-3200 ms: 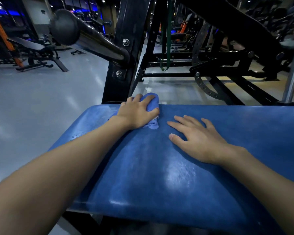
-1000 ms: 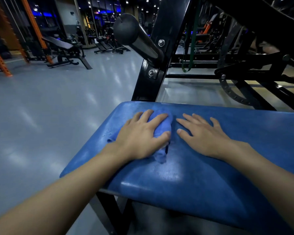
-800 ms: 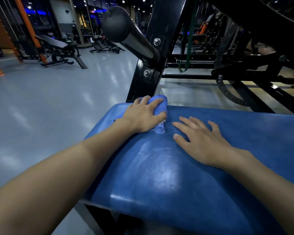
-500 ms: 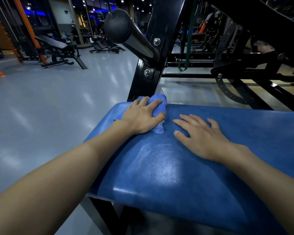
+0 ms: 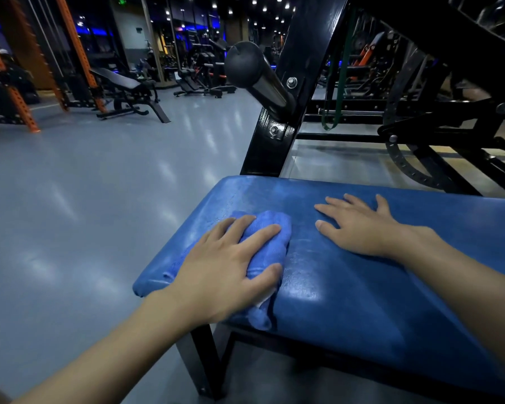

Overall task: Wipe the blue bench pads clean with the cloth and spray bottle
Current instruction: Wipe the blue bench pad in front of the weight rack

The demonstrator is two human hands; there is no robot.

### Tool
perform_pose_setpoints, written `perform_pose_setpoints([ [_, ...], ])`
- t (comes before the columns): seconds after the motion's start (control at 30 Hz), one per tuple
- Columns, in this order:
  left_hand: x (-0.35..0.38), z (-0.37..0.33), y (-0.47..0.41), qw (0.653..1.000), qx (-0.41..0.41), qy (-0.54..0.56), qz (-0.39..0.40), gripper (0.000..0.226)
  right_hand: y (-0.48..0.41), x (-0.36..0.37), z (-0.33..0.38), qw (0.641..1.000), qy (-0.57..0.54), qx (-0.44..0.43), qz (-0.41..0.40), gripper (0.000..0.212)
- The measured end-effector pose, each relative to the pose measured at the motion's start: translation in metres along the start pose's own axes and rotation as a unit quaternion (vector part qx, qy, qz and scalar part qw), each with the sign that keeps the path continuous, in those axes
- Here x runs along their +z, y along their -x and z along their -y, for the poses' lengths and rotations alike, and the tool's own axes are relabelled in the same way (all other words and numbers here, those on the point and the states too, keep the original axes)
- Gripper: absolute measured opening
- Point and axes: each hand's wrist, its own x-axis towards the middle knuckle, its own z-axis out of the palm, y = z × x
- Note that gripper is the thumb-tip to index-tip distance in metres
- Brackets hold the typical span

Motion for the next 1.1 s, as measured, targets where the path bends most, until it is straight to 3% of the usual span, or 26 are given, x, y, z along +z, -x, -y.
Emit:
perform_pose_setpoints([
  [0.17, 0.008, 0.010, -0.049, 1.000, -0.011, 0.017, -0.003, 0.076, -0.013, -0.003, 0.014, 0.997, -0.068, -0.024, -0.032, 0.055],
  [0.37, 0.032, 0.040, -0.147, 0.999, -0.029, 0.026, -0.020, 0.064, -0.021, 0.019, 0.017, 0.998, -0.043, -0.024, -0.046, 0.056],
  [0.57, 0.040, 0.056, -0.209, 0.998, -0.054, 0.012, 0.009, 0.071, -0.023, 0.022, 0.014, 0.997, -0.055, -0.025, -0.058, 0.057],
  [0.7, 0.037, 0.054, -0.187, 0.998, -0.055, 0.019, -0.006, 0.067, -0.022, 0.021, 0.014, 0.996, -0.062, -0.025, -0.055, 0.056],
  [0.97, 0.009, 0.033, -0.055, 0.999, -0.021, 0.007, -0.023, 0.078, -0.017, 0.018, 0.017, 0.997, -0.049, -0.021, -0.050, 0.056],
  [1.1, 0.001, 0.026, -0.006, 1.000, -0.022, 0.000, -0.019, 0.079, -0.018, 0.011, 0.019, 1.000, -0.017, -0.007, -0.003, 0.056],
])
